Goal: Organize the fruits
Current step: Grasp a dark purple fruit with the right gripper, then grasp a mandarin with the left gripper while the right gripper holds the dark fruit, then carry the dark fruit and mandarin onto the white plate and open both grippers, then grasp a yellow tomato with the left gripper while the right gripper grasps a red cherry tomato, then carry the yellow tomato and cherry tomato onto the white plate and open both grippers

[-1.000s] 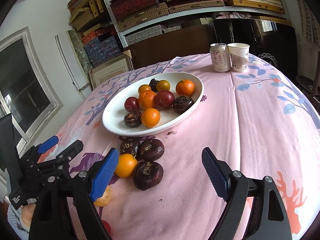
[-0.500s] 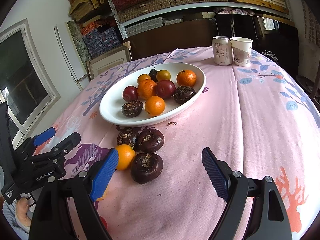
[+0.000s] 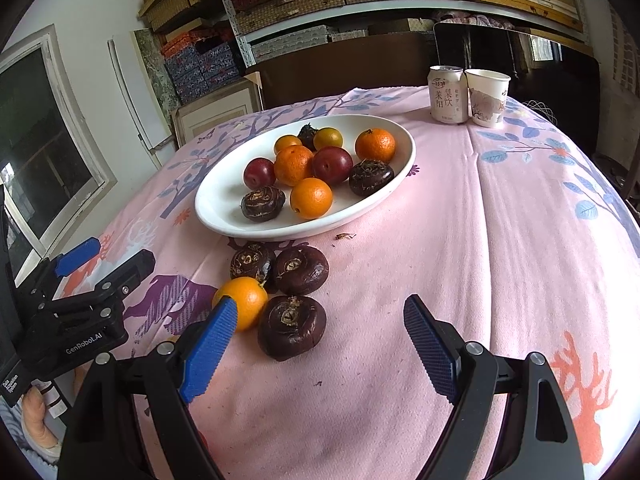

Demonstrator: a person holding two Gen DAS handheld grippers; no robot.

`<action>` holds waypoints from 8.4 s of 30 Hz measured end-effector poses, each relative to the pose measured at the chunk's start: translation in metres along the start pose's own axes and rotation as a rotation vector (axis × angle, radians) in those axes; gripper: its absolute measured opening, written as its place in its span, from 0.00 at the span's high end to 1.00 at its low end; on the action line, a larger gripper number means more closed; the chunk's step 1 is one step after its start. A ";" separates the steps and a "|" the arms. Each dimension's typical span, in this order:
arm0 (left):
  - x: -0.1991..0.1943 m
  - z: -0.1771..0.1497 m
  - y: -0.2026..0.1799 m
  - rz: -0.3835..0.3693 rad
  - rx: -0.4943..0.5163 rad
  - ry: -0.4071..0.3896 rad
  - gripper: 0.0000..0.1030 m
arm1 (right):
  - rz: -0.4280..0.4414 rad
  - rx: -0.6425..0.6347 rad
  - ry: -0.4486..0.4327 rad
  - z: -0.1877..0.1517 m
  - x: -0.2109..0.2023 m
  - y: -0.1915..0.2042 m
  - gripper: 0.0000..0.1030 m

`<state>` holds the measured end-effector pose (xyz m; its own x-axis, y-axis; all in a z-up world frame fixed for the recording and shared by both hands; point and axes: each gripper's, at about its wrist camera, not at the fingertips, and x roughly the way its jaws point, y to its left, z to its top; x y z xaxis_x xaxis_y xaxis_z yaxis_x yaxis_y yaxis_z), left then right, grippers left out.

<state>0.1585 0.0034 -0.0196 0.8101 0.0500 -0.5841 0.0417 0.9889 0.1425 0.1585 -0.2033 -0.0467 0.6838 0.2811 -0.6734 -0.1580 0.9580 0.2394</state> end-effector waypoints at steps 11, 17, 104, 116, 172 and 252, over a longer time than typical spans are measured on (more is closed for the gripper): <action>0.002 0.000 0.004 0.021 -0.002 0.010 0.05 | -0.022 -0.051 0.044 -0.005 0.010 0.009 0.17; 0.004 0.001 0.012 0.021 -0.041 0.025 0.05 | -0.040 -0.096 0.090 -0.009 0.020 0.015 0.17; 0.020 0.012 -0.032 -0.432 0.019 0.118 0.59 | 0.010 0.027 -0.024 0.014 -0.010 -0.021 0.56; 0.039 -0.006 -0.089 -0.418 0.216 0.198 0.61 | 0.013 0.050 -0.020 0.015 -0.011 -0.026 0.56; -0.017 -0.026 -0.027 -0.343 0.094 0.104 0.05 | 0.021 0.142 -0.092 0.020 -0.015 -0.043 0.19; 0.010 -0.017 -0.001 -0.345 -0.014 0.193 0.61 | 0.233 -0.024 0.096 -0.024 -0.028 0.002 0.74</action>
<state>0.1571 0.0050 -0.0391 0.6252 -0.2621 -0.7351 0.2836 0.9538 -0.0989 0.1223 -0.2076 -0.0442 0.5566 0.4973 -0.6655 -0.3210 0.8676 0.3798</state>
